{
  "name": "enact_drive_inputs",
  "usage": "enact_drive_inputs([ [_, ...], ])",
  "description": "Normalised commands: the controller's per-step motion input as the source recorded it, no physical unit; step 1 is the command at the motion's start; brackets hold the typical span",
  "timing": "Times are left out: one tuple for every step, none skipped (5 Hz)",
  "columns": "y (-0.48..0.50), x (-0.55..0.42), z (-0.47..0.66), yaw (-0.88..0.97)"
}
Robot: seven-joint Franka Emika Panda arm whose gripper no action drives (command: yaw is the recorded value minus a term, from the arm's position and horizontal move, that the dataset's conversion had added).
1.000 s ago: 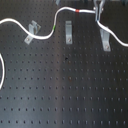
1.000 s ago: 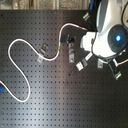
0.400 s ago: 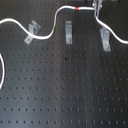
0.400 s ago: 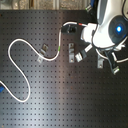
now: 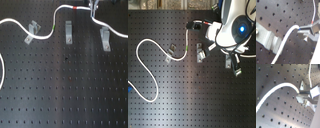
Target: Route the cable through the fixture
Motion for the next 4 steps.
enact_drive_inputs([
  [-0.236, -0.062, 0.06, 0.16],
  [-0.398, -0.152, 0.06, 0.2],
  [-0.28, -0.199, 0.0, 0.29],
  [-0.065, -0.071, 0.0, 0.18],
])
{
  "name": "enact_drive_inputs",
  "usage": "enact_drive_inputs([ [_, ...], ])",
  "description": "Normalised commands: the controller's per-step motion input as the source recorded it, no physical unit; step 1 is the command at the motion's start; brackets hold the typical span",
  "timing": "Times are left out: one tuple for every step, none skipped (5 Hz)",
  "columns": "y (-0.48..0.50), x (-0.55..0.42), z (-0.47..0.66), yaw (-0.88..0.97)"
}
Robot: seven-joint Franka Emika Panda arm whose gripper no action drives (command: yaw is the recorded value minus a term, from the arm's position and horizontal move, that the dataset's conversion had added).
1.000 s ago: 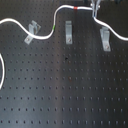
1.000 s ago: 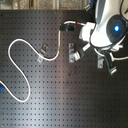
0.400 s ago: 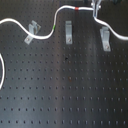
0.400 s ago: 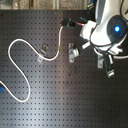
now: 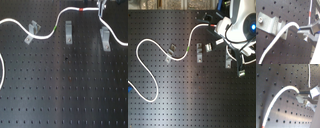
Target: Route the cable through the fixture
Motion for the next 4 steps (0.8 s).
enact_drive_inputs([
  [-0.001, 0.0, 0.06, 0.02],
  [0.135, 0.094, 0.25, 0.0],
  [0.134, 0.152, 0.31, 0.0],
  [0.018, 0.143, 0.09, 0.0],
])
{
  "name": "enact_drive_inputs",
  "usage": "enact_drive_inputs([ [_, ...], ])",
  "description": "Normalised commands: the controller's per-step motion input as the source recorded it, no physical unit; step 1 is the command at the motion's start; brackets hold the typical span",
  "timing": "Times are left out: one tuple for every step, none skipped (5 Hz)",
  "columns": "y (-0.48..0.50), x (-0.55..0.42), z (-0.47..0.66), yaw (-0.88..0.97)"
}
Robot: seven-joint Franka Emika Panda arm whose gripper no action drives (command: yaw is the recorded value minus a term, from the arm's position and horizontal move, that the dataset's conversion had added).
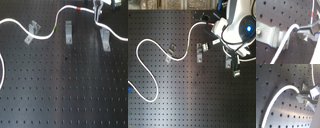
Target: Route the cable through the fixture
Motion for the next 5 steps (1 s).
enact_drive_inputs([
  [-0.073, 0.256, 0.0, 0.08],
  [-0.141, 0.232, 0.04, 0.0],
  [-0.05, 0.107, 0.17, 0.0],
  [0.009, 0.068, 0.28, -0.04],
  [-0.018, 0.067, 0.28, -0.19],
])
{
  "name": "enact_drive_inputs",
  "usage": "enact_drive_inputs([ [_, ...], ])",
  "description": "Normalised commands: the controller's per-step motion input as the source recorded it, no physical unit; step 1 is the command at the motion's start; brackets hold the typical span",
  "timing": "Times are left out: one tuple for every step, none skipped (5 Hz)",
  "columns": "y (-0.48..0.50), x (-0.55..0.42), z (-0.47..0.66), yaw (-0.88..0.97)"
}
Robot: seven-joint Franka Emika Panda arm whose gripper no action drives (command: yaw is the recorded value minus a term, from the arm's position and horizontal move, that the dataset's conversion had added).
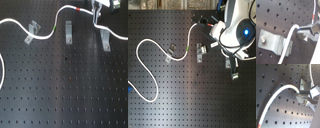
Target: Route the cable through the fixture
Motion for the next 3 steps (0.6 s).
enact_drive_inputs([
  [-0.094, 0.171, 0.18, -0.18],
  [-0.105, 0.21, 0.09, -0.28],
  [-0.014, 0.113, 0.12, -0.21],
])
